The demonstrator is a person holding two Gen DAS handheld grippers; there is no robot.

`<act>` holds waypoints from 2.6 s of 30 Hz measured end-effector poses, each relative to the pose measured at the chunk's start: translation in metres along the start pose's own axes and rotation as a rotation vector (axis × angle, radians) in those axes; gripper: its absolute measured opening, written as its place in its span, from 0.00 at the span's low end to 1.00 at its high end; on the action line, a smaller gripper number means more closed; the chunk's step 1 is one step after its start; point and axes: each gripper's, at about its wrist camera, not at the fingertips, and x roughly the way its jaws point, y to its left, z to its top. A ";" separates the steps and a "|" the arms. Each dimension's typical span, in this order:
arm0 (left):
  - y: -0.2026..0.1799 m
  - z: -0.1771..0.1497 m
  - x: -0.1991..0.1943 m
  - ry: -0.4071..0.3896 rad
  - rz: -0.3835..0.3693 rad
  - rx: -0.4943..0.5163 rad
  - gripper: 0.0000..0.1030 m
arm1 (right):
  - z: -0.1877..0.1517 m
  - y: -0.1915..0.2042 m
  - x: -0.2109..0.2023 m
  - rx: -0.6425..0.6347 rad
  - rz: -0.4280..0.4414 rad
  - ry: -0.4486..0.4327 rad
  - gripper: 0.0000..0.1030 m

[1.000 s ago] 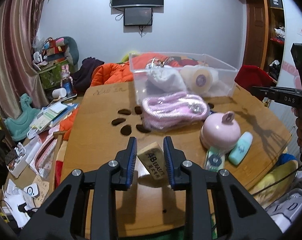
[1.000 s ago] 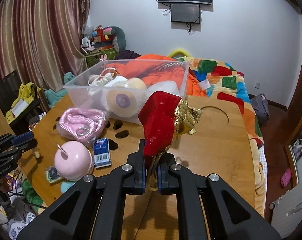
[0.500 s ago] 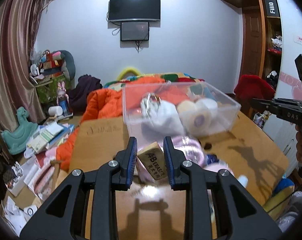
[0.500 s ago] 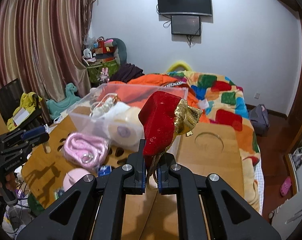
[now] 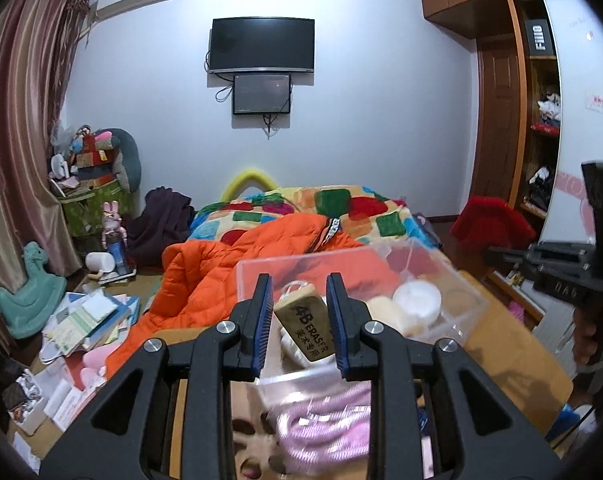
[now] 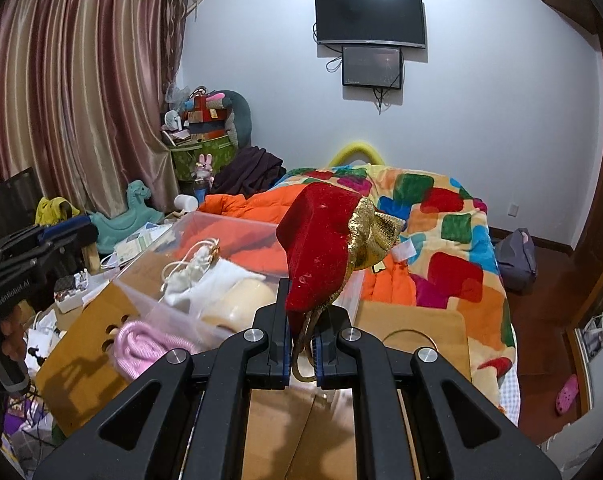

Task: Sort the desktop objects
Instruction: 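Carry the eraser with left into the clear box while right carries the red pouch there, then open both grippers to drop eraser and pouch in the box, then withdraw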

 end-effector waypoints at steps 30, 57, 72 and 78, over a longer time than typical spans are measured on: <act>-0.014 -0.025 0.088 0.202 -0.059 0.022 0.28 | -0.011 0.026 0.094 -0.073 0.060 0.182 0.13; -0.026 -0.013 -0.011 0.025 -0.010 0.042 0.90 | -0.028 0.034 -0.003 -0.031 -0.054 0.009 0.84; -0.035 -0.077 -0.038 0.117 -0.037 -0.025 0.92 | -0.096 0.041 -0.031 0.016 -0.026 0.065 0.86; -0.026 -0.113 -0.052 0.183 -0.022 -0.062 0.92 | -0.136 0.063 -0.030 0.007 0.064 0.131 0.86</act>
